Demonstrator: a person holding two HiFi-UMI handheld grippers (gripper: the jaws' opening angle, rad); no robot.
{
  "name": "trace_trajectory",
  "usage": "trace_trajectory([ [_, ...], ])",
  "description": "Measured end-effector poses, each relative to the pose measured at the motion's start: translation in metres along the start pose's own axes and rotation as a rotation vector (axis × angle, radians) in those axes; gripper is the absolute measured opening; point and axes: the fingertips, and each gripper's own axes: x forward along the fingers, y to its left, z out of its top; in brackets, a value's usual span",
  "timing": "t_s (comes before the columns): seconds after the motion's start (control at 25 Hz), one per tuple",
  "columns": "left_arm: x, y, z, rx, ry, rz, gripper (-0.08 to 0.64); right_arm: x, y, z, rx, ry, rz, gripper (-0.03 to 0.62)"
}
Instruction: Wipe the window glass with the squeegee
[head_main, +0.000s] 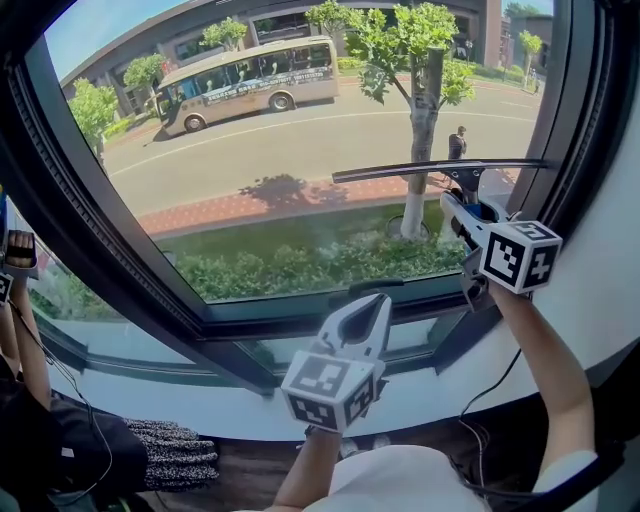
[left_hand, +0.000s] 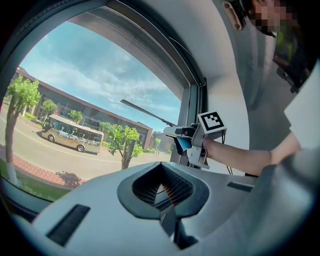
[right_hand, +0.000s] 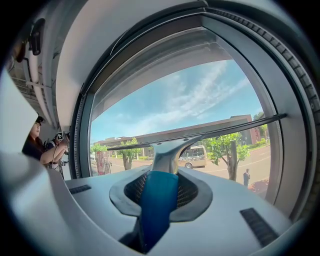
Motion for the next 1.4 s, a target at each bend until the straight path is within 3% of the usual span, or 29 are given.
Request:
trace_trajectory([
  [0.68,0.002,0.005,0.015,-0.01,0.024,0.005,-0.005,0.002,-0.006,-0.049,0.087,0.098,-0.022,0.077],
  [0.96,0.006,0.004,0.003,-0.024,0.042,0.0,-0.005,-0.002,-0.011,-0.077,0.145,0.114,-0.024,0.077],
  [1.16,0.005,0.017,-0.033,-0.085,0.037,-0.016,-0.005,0.001,-0.008,-0.114,0.123,0.096,-0.006,0.077],
  [1.4,0.006,0.021,-0.042,-0.097,0.064,0.007,-0.005,-0.002,-0.009,-0.124,0.175,0.107,0.0,0.077],
])
